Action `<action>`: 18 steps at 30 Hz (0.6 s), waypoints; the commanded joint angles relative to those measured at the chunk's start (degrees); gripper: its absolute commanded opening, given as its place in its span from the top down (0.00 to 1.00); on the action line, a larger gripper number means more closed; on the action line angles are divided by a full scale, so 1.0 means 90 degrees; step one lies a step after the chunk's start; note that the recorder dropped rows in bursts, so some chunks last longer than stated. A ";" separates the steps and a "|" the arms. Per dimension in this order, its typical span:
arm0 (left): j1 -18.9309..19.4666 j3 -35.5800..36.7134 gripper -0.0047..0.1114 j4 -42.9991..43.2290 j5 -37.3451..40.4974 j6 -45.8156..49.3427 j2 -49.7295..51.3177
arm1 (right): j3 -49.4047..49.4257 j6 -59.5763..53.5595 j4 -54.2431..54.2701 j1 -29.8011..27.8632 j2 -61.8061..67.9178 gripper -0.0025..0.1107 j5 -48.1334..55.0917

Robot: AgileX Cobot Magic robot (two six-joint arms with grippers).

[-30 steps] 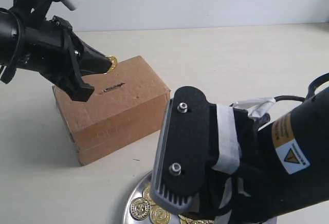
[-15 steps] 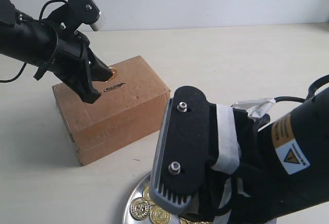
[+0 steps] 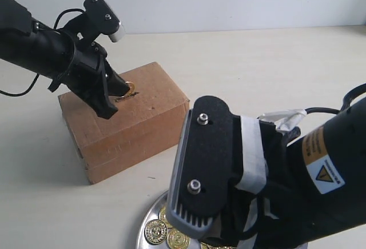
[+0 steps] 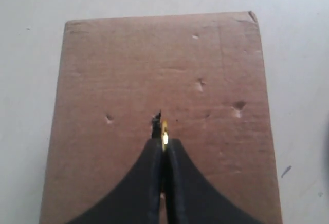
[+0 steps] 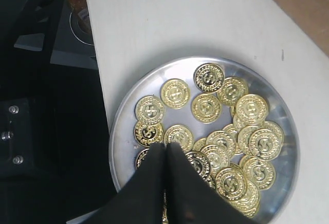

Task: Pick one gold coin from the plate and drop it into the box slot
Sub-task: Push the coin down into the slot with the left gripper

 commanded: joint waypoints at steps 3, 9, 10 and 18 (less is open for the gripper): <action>0.0024 -0.0030 0.96 -0.0083 -0.0101 0.0271 0.0235 | -0.0006 0.0039 0.0048 0.0015 -0.0051 0.98 0.0006; 0.0024 -0.0030 0.96 -0.0069 -0.0112 0.0345 0.0329 | -0.0006 0.0039 0.0046 0.0015 -0.0051 0.98 0.0031; 0.0024 -0.0030 0.96 -0.0069 -0.0112 0.0345 0.0329 | -0.0006 0.0039 0.0046 0.0015 -0.0051 0.98 0.0031; 0.0024 -0.0030 0.77 -0.0166 -0.0194 0.0249 0.0329 | -0.0006 0.0039 0.0046 0.0015 -0.0051 0.98 0.0031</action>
